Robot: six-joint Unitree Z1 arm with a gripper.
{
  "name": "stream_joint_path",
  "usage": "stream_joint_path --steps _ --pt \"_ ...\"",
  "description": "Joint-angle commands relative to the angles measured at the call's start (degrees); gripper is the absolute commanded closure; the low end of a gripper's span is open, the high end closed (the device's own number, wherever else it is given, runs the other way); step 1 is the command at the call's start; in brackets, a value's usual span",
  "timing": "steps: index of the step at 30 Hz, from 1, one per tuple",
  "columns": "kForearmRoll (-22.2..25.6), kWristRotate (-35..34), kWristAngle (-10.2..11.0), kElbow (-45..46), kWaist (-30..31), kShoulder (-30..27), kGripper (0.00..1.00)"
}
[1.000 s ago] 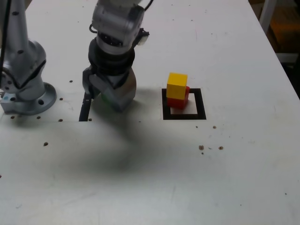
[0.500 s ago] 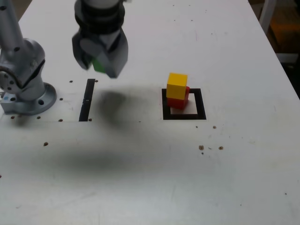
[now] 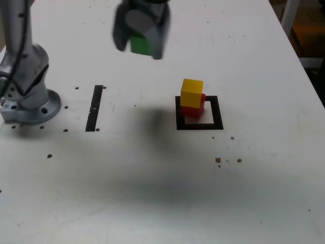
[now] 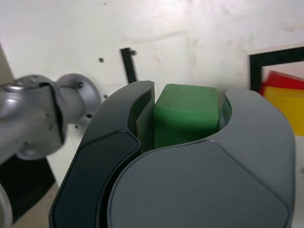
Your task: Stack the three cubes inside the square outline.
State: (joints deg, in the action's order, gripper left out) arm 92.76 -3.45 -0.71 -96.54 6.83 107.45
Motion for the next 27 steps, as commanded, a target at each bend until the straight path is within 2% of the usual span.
stream_joint_path --steps 1,8,18,23,27 --pt "0.91 -0.62 -0.14 -10.53 0.03 0.30 0.93" --pt "1.10 -3.53 -0.77 -11.13 0.11 1.13 0.93" --pt "1.10 -6.73 -4.01 -9.83 1.14 3.84 0.93" --pt "1.04 -7.31 -3.96 -10.22 2.12 6.01 0.93" --pt "0.88 -7.98 -3.65 -11.75 3.06 9.85 0.93"
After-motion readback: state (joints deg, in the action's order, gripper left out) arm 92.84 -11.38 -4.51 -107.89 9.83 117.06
